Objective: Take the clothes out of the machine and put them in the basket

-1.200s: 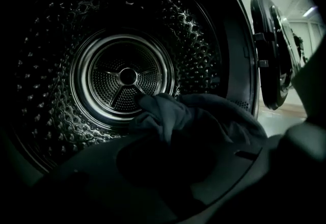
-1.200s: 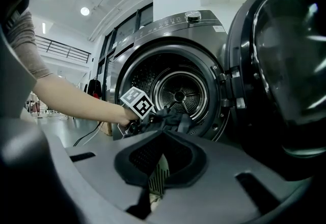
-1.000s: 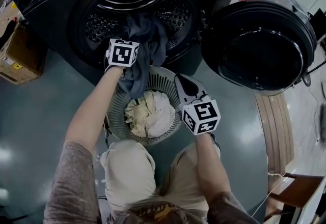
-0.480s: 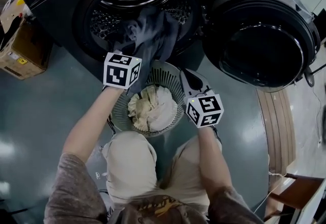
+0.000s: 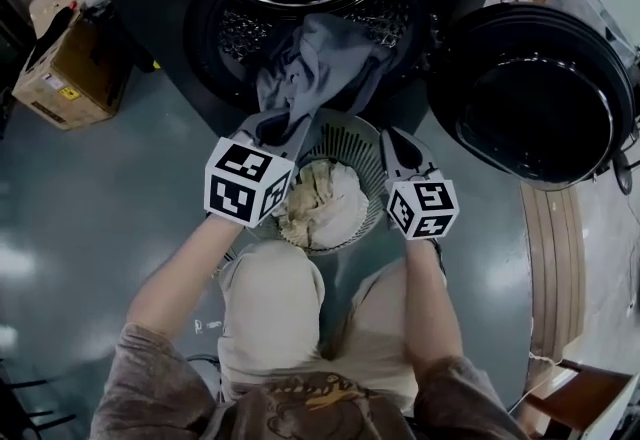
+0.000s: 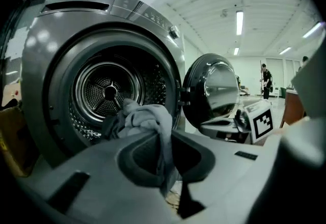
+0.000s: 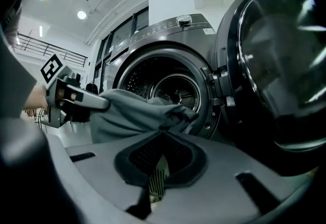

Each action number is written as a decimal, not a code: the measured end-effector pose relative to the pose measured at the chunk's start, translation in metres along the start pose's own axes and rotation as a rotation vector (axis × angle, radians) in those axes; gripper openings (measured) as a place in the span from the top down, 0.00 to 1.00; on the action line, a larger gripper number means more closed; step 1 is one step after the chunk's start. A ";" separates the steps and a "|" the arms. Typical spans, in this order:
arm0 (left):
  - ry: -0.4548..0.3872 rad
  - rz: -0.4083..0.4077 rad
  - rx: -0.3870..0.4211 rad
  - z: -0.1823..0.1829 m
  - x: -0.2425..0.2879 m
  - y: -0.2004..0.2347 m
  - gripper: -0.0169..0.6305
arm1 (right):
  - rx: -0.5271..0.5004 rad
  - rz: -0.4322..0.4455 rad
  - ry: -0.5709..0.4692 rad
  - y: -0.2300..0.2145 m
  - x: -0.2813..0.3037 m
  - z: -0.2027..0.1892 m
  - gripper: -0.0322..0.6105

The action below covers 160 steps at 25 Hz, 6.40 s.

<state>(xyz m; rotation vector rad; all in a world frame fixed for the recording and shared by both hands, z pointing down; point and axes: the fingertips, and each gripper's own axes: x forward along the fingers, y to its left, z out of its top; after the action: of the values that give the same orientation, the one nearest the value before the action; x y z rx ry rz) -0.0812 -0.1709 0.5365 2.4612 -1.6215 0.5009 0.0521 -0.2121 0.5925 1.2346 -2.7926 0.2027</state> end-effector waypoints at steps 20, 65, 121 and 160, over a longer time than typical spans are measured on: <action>0.030 -0.048 -0.057 -0.014 -0.065 -0.024 0.79 | -0.015 0.030 0.021 0.007 0.009 -0.008 0.95; 0.314 0.013 0.041 -0.037 0.216 0.112 0.47 | -0.019 -0.012 0.026 0.006 0.006 0.004 0.95; 0.150 -0.133 -0.146 -0.076 0.048 0.016 0.38 | 0.014 0.006 -0.039 0.010 -0.008 0.021 0.95; 0.224 -0.135 -0.131 -0.085 0.181 -0.035 0.91 | -0.014 -0.030 -0.025 -0.001 -0.021 0.022 0.95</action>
<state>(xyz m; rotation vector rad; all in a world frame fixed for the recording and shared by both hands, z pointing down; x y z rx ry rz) -0.0003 -0.2865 0.6816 2.3053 -1.3476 0.6045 0.0669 -0.2010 0.5679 1.2845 -2.7894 0.1665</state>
